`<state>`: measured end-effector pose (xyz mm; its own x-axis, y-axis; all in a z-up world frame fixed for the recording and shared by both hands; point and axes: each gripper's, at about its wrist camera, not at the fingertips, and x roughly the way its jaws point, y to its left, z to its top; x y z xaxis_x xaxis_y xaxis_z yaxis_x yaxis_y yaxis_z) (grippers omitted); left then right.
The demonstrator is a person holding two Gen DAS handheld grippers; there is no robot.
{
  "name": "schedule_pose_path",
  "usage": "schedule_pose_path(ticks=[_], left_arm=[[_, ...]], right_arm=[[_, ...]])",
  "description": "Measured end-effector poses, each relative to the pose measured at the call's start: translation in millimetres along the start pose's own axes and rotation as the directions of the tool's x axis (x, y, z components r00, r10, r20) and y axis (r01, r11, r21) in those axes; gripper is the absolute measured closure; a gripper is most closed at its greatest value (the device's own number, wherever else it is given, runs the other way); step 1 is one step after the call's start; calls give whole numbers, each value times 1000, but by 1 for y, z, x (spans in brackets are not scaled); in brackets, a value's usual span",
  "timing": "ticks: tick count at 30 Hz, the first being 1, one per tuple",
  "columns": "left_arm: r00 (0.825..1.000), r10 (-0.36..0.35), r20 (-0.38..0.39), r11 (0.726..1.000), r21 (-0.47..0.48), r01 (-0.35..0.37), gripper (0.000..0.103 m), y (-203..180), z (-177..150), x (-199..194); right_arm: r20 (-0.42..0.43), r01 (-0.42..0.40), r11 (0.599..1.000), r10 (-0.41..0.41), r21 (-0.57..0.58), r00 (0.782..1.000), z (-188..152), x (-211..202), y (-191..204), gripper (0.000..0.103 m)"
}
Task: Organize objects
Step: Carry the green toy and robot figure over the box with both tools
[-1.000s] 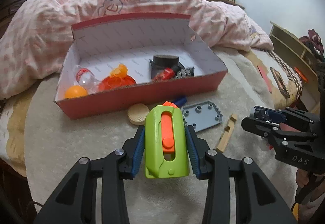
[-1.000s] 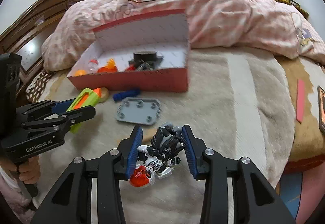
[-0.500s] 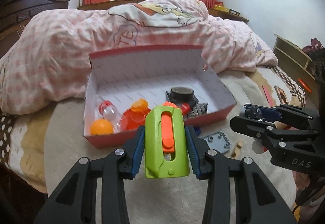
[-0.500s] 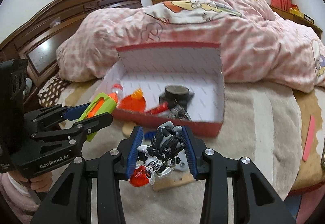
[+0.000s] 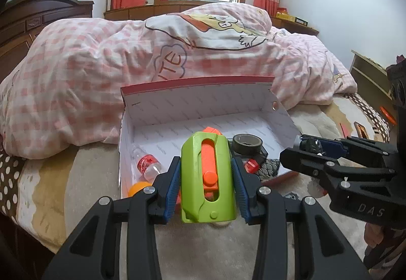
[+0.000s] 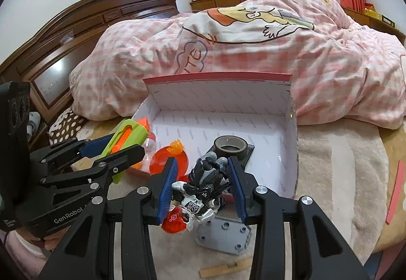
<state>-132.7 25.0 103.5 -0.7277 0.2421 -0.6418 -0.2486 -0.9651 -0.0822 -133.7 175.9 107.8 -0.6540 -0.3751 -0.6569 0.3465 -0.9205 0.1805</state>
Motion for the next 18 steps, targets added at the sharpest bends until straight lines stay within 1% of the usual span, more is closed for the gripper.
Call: schedule_pose_path(ticks=[10, 18], left_arm=[[999, 26, -29, 1000, -2, -26, 64, 10, 12, 33], [997, 53, -51, 999, -5, -53, 64, 17, 16, 55]], right_arm=[[-15, 10, 1000, -10, 12, 1000, 12, 28, -12, 62], [-15, 47, 999, -47, 6, 999, 22, 48, -17, 62]])
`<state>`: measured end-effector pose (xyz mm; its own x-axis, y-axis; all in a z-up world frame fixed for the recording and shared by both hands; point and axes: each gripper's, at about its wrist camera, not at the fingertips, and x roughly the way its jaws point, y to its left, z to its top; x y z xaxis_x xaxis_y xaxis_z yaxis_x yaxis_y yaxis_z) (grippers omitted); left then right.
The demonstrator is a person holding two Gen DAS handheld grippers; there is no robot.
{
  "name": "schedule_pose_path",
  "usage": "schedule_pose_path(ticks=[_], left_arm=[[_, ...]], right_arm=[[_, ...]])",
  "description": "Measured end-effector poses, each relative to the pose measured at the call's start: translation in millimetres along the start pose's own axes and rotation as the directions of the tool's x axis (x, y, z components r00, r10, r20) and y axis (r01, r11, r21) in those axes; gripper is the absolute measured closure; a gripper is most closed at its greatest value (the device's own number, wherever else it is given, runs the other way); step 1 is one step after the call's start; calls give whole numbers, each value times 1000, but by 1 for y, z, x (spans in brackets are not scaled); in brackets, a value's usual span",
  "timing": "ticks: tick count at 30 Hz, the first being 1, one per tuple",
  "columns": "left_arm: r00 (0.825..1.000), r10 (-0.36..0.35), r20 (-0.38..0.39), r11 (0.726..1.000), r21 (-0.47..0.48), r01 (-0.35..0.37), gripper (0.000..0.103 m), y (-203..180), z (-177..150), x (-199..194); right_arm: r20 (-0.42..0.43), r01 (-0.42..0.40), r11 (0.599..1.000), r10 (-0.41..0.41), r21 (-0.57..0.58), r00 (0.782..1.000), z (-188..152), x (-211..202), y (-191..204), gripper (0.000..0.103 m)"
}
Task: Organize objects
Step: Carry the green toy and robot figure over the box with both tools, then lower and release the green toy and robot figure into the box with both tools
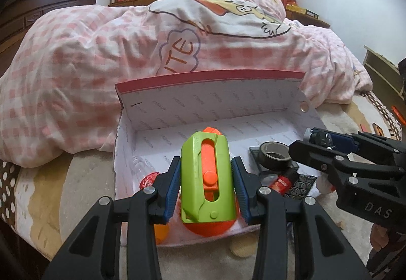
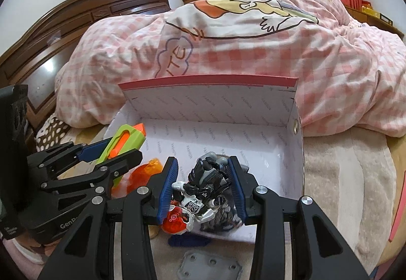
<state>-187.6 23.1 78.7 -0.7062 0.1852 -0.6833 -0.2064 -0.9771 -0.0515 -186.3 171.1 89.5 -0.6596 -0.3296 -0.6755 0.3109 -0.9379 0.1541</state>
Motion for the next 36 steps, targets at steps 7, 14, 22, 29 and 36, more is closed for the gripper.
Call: schedule_pose_path(ticks=[7, 14, 22, 29, 36], left_arm=[[1000, 15, -10, 1000, 7, -15, 64, 4, 3, 16], [999, 26, -27, 1000, 0, -26, 64, 8, 2, 33], [998, 35, -51, 999, 9, -35, 63, 7, -1, 47], [998, 38, -55, 999, 2, -38, 59, 6, -2, 47], [998, 46, -32, 999, -14, -46, 59, 9, 1, 38]], right_arm=[[-2, 28, 1000, -28, 13, 1000, 6, 18, -5, 62], [-15, 40, 999, -39, 10, 999, 4, 33, -7, 62], [-24, 47, 998, -47, 31, 999, 0, 46, -17, 62], [1, 56, 998, -56, 9, 998, 0, 45, -14, 57], [26, 41, 999, -42, 26, 999, 1, 38, -14, 56]])
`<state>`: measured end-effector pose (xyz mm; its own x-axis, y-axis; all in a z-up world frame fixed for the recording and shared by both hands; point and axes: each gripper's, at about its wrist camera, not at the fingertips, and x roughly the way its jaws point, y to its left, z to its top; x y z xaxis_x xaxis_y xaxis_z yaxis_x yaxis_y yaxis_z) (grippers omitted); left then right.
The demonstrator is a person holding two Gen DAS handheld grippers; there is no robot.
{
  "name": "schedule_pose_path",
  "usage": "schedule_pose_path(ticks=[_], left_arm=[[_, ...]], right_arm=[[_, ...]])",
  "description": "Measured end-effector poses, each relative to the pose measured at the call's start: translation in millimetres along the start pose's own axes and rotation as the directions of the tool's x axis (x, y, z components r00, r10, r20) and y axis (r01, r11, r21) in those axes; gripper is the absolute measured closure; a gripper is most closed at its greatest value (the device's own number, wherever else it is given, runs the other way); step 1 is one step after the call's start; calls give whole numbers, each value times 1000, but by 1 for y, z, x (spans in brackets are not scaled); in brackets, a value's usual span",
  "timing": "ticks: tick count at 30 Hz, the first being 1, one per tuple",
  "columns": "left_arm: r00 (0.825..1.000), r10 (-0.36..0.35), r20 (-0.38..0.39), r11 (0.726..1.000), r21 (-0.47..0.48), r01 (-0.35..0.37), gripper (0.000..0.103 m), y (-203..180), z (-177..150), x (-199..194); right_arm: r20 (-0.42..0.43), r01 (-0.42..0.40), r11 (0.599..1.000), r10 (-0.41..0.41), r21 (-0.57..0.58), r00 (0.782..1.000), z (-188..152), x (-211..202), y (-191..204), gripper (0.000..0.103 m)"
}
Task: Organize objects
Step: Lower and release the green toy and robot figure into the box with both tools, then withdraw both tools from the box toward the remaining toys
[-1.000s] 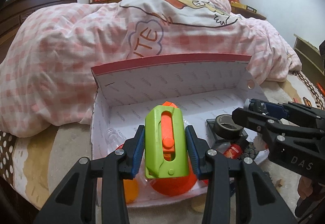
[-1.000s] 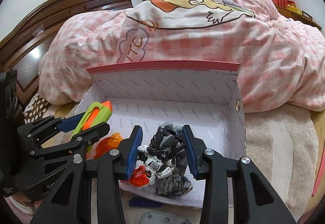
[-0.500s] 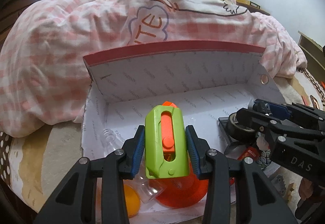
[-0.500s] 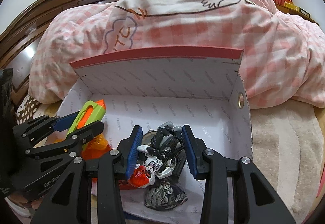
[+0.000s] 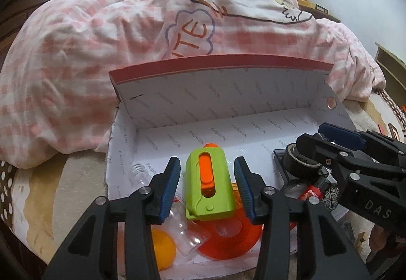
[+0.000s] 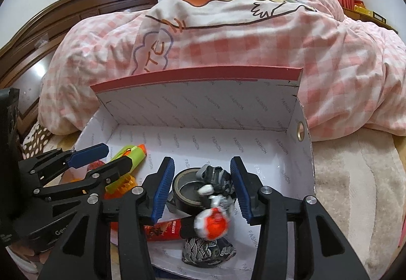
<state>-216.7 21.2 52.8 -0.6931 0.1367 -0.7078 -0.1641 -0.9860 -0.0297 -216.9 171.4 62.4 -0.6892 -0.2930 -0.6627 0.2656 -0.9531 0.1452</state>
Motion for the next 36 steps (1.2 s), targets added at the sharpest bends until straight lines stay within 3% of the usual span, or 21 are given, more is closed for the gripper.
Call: schedule_pose_path(ticks=[10, 36], left_arm=[[1000, 10, -9, 1000, -3, -10, 59, -2, -3, -6], [1000, -21, -2, 1000, -11, 20, 59, -14, -27, -51]], right_arm=[[48, -28, 1000, 28, 5, 998, 1, -15, 3, 48], [68, -57, 997, 53, 46, 996, -26, -70, 1, 47]])
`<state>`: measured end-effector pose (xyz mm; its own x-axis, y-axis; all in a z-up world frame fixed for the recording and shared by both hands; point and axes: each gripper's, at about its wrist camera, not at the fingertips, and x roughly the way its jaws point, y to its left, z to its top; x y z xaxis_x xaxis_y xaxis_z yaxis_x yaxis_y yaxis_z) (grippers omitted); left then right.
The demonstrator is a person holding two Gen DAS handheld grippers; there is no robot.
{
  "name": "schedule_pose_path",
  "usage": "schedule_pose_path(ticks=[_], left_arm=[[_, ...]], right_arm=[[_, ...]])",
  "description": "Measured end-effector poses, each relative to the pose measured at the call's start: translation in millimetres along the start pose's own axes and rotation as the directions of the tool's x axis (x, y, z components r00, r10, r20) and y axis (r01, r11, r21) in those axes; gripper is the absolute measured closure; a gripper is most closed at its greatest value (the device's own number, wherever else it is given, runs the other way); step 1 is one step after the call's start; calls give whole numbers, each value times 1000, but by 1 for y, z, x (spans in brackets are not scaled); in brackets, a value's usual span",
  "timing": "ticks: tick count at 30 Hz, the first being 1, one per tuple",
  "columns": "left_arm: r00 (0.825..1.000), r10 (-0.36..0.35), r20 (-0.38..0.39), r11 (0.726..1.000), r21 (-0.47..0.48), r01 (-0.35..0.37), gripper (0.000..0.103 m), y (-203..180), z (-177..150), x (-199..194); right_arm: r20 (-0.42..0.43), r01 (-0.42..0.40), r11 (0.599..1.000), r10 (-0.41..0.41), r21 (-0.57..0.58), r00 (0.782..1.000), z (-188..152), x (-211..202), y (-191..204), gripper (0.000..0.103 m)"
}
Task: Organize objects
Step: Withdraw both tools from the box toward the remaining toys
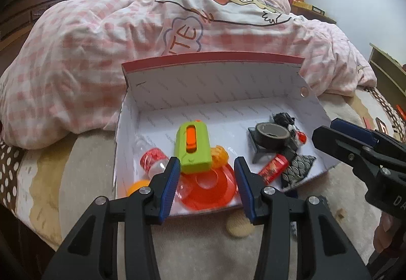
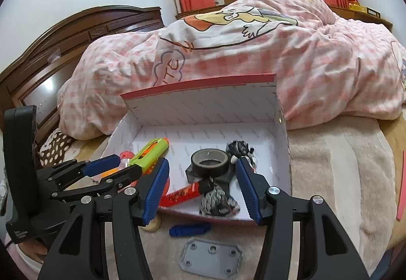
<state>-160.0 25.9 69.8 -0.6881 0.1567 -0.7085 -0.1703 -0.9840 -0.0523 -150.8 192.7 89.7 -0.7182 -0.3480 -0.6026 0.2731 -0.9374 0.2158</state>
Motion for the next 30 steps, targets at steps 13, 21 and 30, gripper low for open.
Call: schedule_pose_path(ticks=[13, 21, 30], left_arm=[[998, -60, -19, 998, 17, 60, 59, -16, -39, -26], [994, -59, -87, 998, 27, 62, 59, -26, -57, -8], [992, -35, -122, 998, 38, 40, 59, -32, -65, 13]], right_arm=[[-27, 29, 1000, -29, -3, 999, -40, -32, -9, 47], [-58, 77, 996, -79, -41, 995, -67, -36, -11, 47], [-99, 68, 998, -68, -3, 993, -80, -27, -26, 47]])
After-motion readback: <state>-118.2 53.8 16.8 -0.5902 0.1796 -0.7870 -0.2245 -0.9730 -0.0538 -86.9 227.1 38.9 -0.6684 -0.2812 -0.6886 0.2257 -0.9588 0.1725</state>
